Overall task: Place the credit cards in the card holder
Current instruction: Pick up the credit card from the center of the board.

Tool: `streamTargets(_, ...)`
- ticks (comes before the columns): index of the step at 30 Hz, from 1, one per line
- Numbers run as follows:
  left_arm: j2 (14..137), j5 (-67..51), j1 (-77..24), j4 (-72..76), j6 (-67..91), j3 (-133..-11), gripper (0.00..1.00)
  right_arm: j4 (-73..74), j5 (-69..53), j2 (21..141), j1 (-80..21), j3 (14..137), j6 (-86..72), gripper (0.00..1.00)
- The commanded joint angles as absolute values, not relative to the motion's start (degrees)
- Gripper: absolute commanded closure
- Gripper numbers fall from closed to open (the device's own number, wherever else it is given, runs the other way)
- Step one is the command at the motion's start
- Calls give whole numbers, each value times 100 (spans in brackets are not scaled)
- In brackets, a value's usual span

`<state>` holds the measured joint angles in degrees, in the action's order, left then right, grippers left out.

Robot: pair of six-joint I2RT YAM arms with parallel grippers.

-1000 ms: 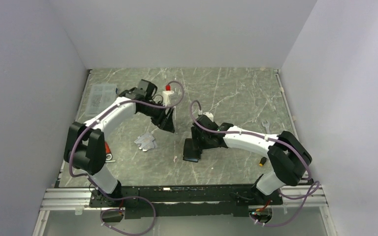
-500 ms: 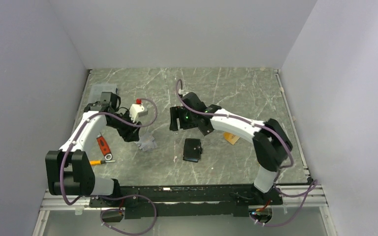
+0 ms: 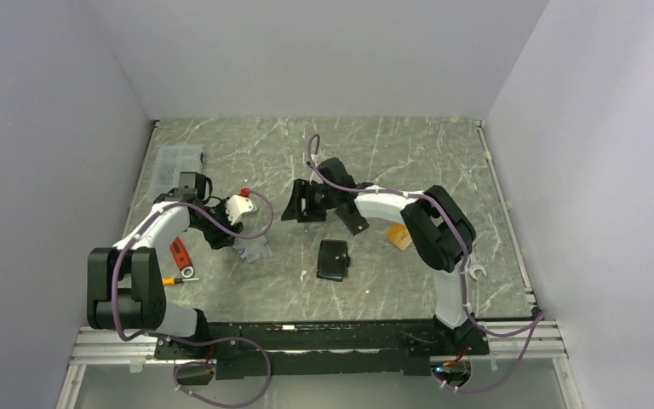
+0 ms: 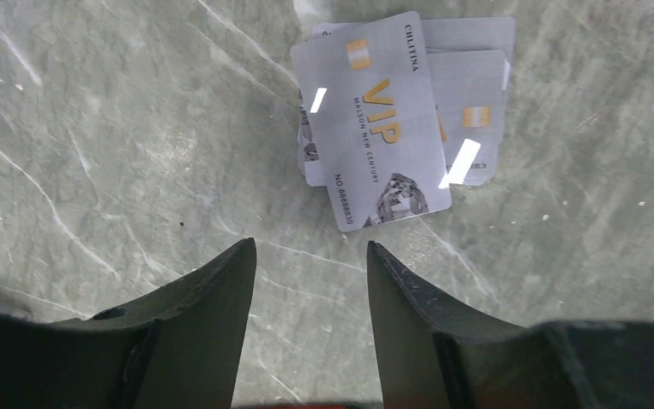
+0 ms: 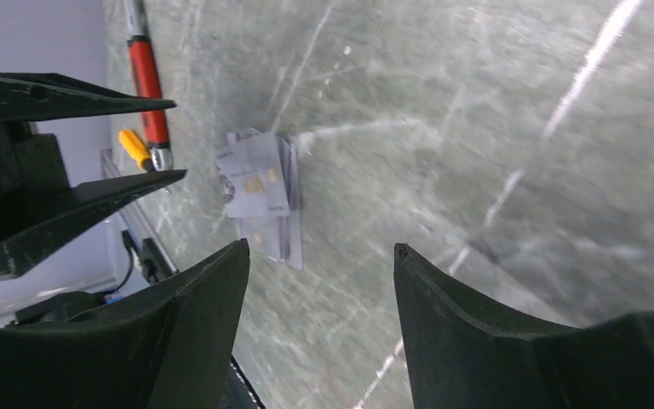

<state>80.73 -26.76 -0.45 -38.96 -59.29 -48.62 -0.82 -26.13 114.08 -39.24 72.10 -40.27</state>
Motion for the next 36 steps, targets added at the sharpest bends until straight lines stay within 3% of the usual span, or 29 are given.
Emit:
streamTargets(1, 8130, -2693, -18, -3491, -6333, -4729, 44, -1114, -3227, 11863, -4000, 7458, -4530, 35)
streamTargets(16, 8156, -2456, -18, -3325, -6945, -4264, 43, -1513, -3806, 12842, -4278, 8125, -4874, 42)
streamTargets(36, 8279, -2471, -18, -2666, -6466, -4036, 47, -2510, -4232, 13384, -4381, 7765, -5545, 56)
